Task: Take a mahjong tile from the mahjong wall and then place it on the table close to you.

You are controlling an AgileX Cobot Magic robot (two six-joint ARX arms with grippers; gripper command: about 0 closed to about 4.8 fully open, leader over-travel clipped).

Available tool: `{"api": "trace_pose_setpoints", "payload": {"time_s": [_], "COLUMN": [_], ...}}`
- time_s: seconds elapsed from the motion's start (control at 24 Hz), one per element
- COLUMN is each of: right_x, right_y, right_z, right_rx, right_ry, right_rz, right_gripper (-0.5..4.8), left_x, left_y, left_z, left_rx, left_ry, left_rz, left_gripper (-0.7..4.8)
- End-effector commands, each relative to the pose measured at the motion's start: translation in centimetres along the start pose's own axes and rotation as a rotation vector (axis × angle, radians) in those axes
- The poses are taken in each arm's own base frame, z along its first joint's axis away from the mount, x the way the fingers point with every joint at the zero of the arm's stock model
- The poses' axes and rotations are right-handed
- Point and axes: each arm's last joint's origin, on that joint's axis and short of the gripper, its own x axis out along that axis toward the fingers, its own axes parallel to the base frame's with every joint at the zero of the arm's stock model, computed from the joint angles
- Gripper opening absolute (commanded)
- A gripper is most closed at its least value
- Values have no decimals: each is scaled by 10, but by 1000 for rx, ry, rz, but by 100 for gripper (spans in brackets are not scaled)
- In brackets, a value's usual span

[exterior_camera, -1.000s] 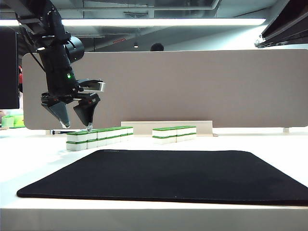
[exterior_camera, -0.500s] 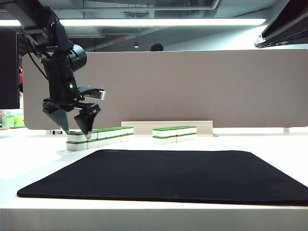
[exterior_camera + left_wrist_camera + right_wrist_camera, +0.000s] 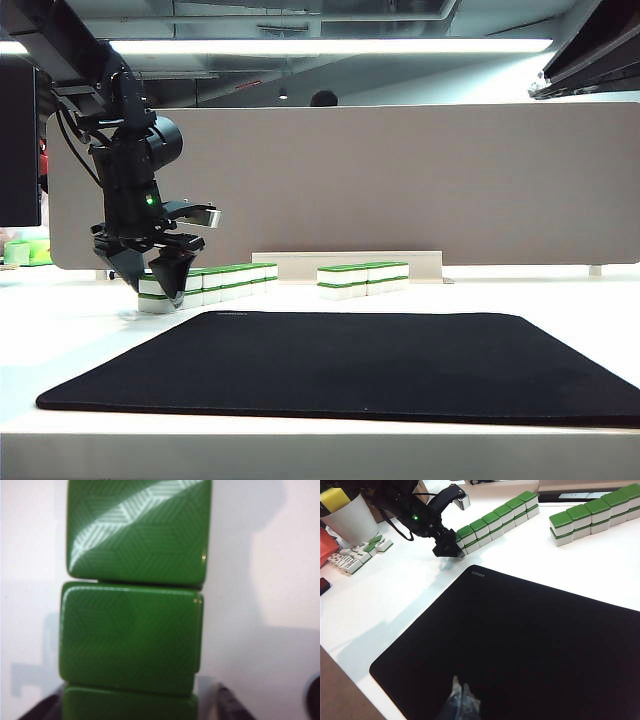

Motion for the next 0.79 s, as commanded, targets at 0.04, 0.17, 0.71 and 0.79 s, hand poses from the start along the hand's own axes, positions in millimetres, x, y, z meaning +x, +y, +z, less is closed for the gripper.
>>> {"api": "trace_pose_setpoints", "payload": {"time_s": [0.04, 0.17, 0.71, 0.79], "right_x": [-1, -1, -1, -1], "right_y": [1, 1, 1, 1], "right_z": [2, 2, 2, 2], "right_rx": [-6, -6, -6, -6], "right_ry": [-13, -13, -14, -13], "right_rz": [8, 8, 8, 7], "right_gripper": [-1, -1, -1, -1], "left_x": [-2, 0, 12, 12], "left_y": [0, 0, -1, -2], "left_z": [2, 1, -3, -4], "left_rx": [-1, -1, -2, -2], "left_ry": [-11, -6, 25, 33], "left_rz": [7, 5, -7, -10], "left_gripper": [360, 360, 271, 271]}}
